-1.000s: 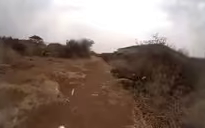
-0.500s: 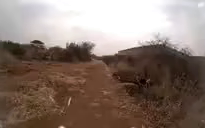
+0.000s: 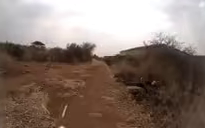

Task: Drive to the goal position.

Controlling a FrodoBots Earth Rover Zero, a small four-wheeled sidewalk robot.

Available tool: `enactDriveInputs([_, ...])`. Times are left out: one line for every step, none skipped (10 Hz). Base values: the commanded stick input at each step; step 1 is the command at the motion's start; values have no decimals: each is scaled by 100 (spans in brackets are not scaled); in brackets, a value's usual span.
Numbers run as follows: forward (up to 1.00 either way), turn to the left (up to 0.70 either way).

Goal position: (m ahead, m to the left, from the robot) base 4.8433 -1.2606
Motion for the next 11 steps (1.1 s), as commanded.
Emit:
enactDriveInputs([50, 0])
enactDriveInputs([50, 0])
enactDriveInputs([50, 0])
enactDriveInputs([50, 0])
enactDriveInputs([50, 0])
enactDriveInputs([50, 0])
enactDriveInputs([50, 0])
enactDriveInputs([50, 12])
enactDriveInputs([50, 50])
enactDriveInputs([50, 36])
enactDriveInputs([50, 0])
